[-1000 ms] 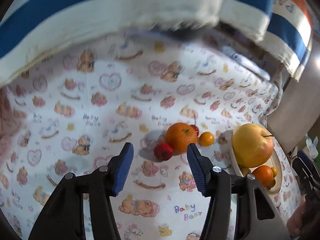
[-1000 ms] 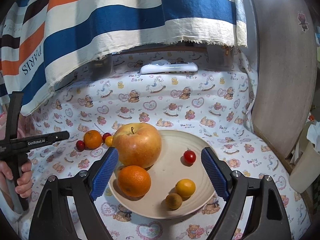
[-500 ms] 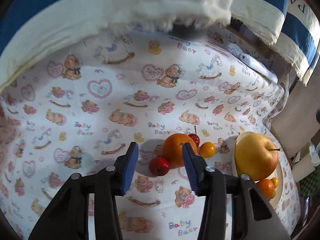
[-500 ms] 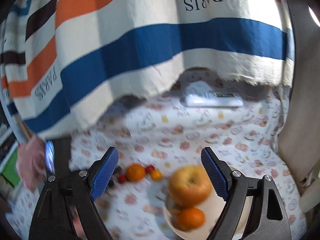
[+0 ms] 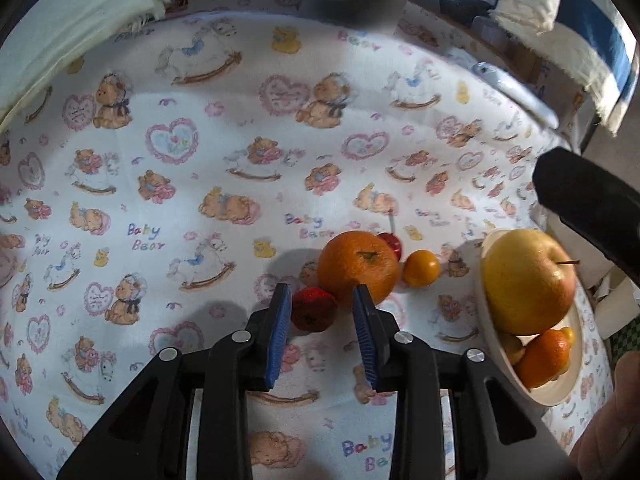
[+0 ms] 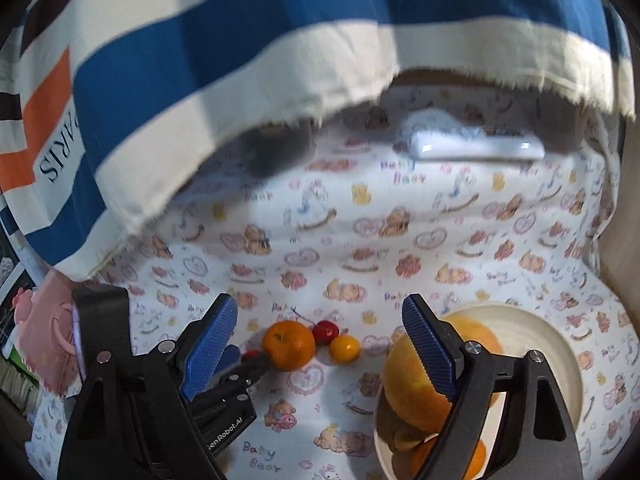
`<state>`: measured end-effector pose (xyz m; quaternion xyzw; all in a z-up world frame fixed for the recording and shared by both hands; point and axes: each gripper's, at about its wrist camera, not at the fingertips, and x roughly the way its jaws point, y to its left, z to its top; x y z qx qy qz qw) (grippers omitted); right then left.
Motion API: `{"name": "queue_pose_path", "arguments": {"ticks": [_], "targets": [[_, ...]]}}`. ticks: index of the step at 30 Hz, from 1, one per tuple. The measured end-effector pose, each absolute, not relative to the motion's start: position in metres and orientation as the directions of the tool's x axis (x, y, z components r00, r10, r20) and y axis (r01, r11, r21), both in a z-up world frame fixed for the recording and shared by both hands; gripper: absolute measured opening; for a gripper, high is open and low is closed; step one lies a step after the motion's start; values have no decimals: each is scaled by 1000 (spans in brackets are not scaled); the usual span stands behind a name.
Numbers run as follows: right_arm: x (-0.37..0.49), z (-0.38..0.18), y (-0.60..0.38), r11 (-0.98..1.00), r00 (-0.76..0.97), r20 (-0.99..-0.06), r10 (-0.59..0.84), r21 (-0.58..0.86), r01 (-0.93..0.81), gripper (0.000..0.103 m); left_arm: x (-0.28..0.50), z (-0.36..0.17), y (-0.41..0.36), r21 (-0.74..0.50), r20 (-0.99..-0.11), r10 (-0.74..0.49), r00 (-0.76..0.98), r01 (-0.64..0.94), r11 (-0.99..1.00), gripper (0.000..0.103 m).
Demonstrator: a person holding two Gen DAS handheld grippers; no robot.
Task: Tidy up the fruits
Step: 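Grasp the small red fruit with the left gripper, then lift the red fruit with the left gripper while the right moves toward the mandarin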
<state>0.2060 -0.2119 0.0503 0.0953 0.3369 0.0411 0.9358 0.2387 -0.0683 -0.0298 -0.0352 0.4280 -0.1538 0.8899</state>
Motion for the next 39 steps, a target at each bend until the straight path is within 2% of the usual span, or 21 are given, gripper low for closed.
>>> {"name": "queue_pose_path", "arguments": {"ticks": [9, 17, 19, 23, 25, 31, 39], "targets": [[205, 47, -209, 982, 763, -631, 142, 190, -25, 86, 243, -37, -64, -199, -755, -306, 580, 243, 949, 31], [204, 48, -209, 982, 763, -631, 137, 187, -21, 86, 248, -41, -56, -278, -755, -365, 545, 238, 931, 31], [203, 49, -211, 982, 765, -629, 134, 186, -19, 86, 250, -43, -53, -305, -753, -385, 533, 236, 923, 27], [202, 51, -214, 983, 771, -624, 128, 182, -15, 86, 251, -43, -46, -323, -755, -393, 525, 223, 920, 27], [201, 51, -215, 983, 773, -623, 123, 182, -11, 86, 248, -38, -46, -304, -754, -377, 538, 223, 926, 27], [203, 50, -216, 983, 769, -628, 118, 182, -1, 86, 239, -24, -48, -148, -790, -245, 562, 213, 966, 27], [202, 49, -217, 983, 768, -630, 116, 183, 2, 86, 239, -30, -50, -98, -817, -196, 541, 206, 974, 27]]}}
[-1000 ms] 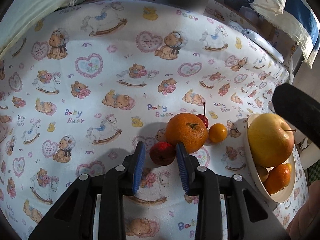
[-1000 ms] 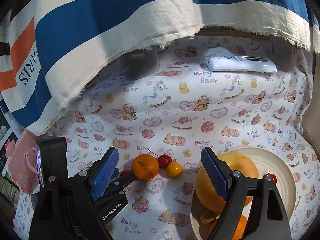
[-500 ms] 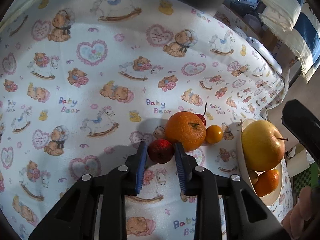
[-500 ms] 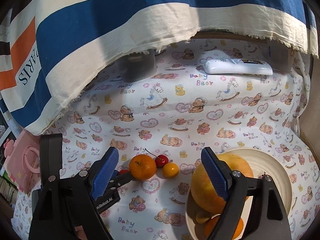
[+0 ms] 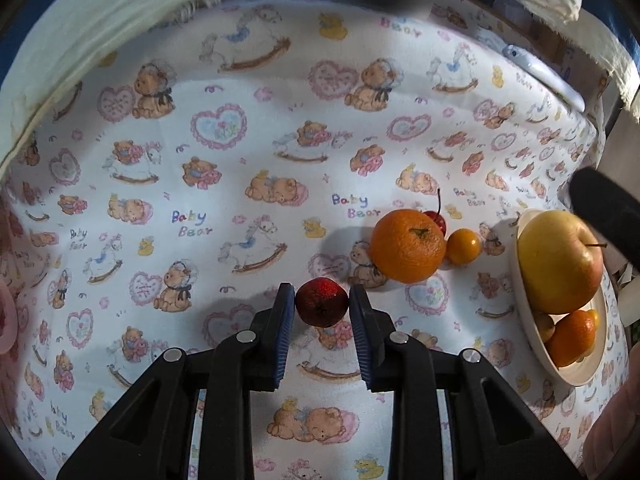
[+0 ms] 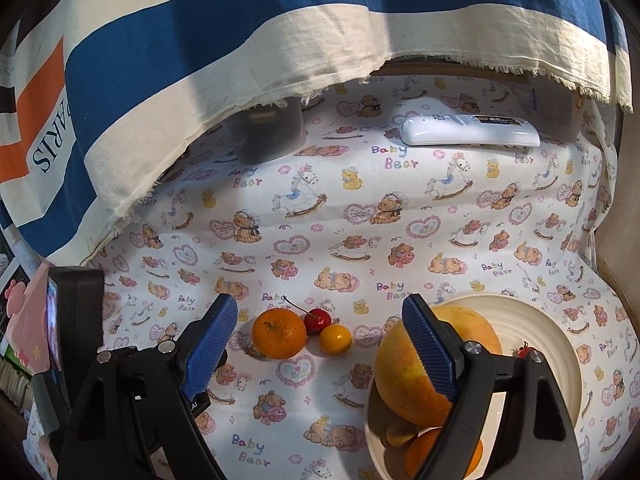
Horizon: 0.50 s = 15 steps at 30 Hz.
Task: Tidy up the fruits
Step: 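Lift the red fruit with the left gripper while the right moves toward the mandarin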
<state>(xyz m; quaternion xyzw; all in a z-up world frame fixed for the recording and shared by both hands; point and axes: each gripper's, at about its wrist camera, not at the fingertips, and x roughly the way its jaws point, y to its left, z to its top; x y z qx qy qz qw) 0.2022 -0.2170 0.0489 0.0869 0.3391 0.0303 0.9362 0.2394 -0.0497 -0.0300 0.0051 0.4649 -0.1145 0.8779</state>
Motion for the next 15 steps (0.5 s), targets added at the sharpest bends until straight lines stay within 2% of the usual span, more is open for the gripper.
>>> {"name": "queue_pose_path", "arguments": {"ticks": [15], "targets": [[203, 48, -219, 983, 766, -633, 113, 185, 9, 86, 244, -40, -54, -85, -821, -192, 537, 218, 972, 31]]}}
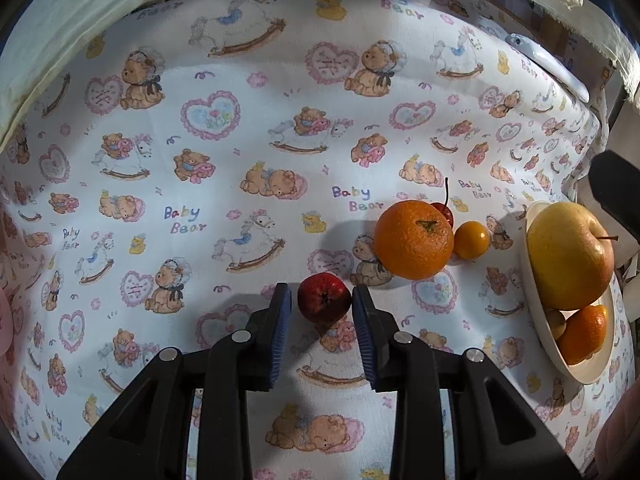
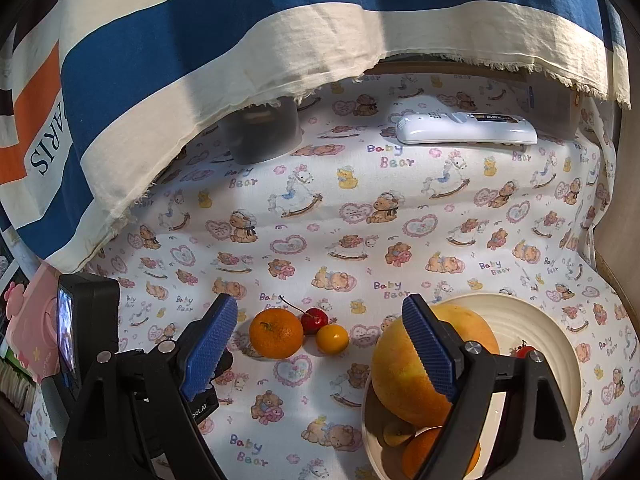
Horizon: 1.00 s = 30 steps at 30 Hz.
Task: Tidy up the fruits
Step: 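Lift the red fruit with the left gripper while the right moves toward the mandarin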
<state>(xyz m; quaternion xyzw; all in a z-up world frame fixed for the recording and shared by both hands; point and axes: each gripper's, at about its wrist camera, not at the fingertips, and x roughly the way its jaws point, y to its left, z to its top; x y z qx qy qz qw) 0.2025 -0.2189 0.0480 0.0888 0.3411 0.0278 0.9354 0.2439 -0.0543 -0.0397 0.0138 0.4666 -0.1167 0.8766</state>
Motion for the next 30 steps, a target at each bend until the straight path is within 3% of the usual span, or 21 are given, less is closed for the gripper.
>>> {"name": "queue_pose_path", "arguments": {"ticks": [15, 30], "targets": [[205, 45, -223, 983, 762, -639, 106, 181, 14, 86, 245, -38, -58, -80, -814, -194, 548, 224, 971, 27], [221, 40, -202, 971, 686, -701, 192, 239, -28, 86, 232, 12, -16, -151, -705, -221, 674, 163, 975, 27]]}}
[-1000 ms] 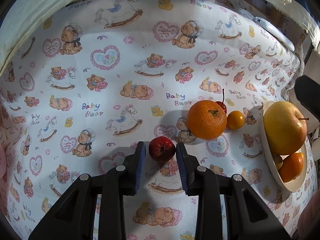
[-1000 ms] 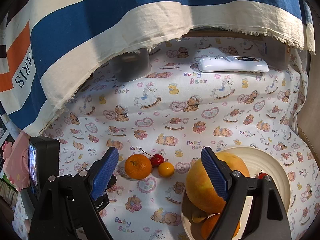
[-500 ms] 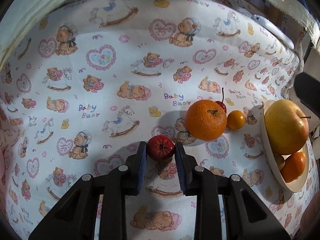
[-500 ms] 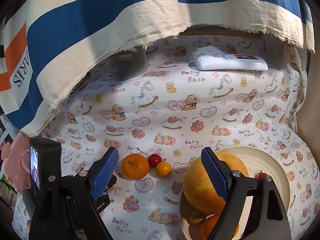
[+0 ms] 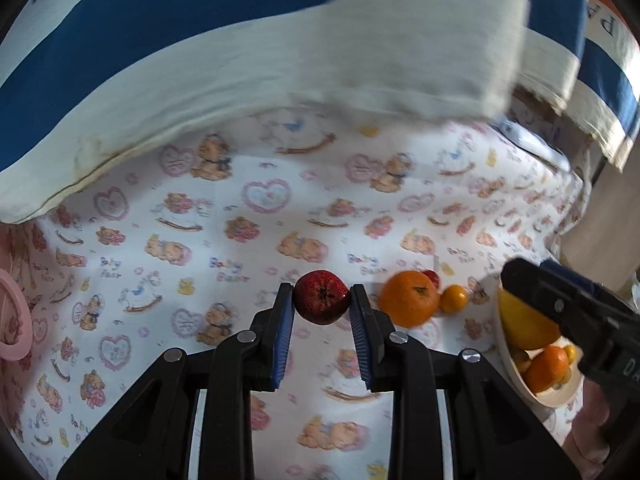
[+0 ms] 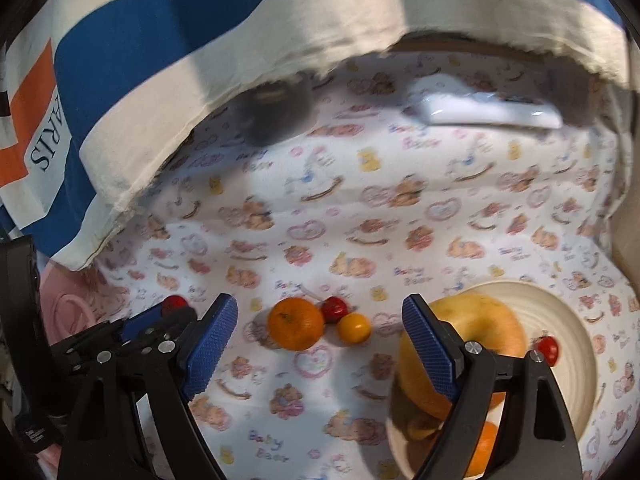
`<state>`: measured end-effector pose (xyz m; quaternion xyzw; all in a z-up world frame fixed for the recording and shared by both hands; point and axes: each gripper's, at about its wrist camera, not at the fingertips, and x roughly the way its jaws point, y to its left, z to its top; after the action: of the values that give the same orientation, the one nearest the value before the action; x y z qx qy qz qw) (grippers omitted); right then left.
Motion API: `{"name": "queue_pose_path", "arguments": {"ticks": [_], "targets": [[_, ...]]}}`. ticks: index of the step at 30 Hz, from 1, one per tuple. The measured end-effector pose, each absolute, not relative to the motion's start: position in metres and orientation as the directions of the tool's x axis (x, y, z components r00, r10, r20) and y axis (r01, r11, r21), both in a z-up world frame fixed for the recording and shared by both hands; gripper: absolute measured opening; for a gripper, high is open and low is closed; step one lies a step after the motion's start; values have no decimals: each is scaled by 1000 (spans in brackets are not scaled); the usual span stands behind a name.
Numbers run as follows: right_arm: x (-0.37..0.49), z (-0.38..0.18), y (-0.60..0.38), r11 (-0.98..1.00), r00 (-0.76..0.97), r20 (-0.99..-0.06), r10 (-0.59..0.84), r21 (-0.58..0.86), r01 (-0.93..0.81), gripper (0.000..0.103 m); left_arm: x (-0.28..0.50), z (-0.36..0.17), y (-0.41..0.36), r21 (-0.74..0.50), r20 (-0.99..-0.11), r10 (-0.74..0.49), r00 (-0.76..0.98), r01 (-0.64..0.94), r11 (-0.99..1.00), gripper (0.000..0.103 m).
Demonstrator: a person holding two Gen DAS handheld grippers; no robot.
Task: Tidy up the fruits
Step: 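Grasp the mandarin with the right gripper while the left holds the red fruit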
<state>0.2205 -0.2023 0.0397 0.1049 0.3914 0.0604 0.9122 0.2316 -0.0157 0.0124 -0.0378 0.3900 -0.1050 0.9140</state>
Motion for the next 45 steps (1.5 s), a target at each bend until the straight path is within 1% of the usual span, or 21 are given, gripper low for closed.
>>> {"name": "queue_pose_path", "arguments": {"ticks": [1, 3, 6, 8, 10, 12, 16, 22, 25, 32, 35, 40, 45], "targets": [[224, 36, -198, 971, 670, -715, 200, 237, -36, 86, 233, 11, -11, -154, -701, -214, 681, 149, 977, 27], [230, 28, -191, 975, 646, -738, 197, 218, -49, 79, 239, 5, -5, -161, -706, -197, 680, 117, 980, 27], [240, 16, -182, 975, 607, -767, 208, 215, -62, 72, 243, 2, 2, -183, -710, -204, 674, 104, 978, 27], [245, 10, -176, 974, 587, -780, 215, 213, -73, 69, 244, 2, 6, -189, -707, -202, 678, 95, 977, 27], [251, 3, -170, 978, 574, -793, 202, 189, -83, 69, 245, 3, 9, -196, -707, -203, 677, 88, 977, 27], [254, -3, -163, 983, 566, -804, 182, 156, -95, 66, 245, 3, 12, -205, -709, -206, 675, 83, 975, 27], [258, -12, -153, 986, 553, -817, 163, 117, -117, 65, 246, 3, 16, -205, -710, -197, 676, 69, 976, 27], [264, -23, -147, 989, 541, -830, 134, 79, -123, 59, 249, -1, 19, -213, -716, -195, 671, 56, 975, 27], [265, -26, -144, 991, 548, -829, 112, 52, -124, 59, 249, -1, 20, -213, -715, -195, 671, 57, 975, 27], [267, -35, -136, 991, 556, -829, 66, -8, -131, 54, 249, -1, 20, -209, -715, -193, 672, 57, 976, 27], [266, -37, -131, 990, 565, -824, 46, -40, -139, 53, 249, -2, 21, -205, -716, -188, 673, 54, 977, 27], [263, -36, -135, 990, 560, -826, 66, -14, -138, 51, 246, 2, 20, -208, -707, -192, 681, 60, 976, 27], [248, -24, -141, 987, 574, -812, 101, 10, -160, 51, 237, 13, 17, -202, -688, -199, 698, 79, 976, 27]]}}
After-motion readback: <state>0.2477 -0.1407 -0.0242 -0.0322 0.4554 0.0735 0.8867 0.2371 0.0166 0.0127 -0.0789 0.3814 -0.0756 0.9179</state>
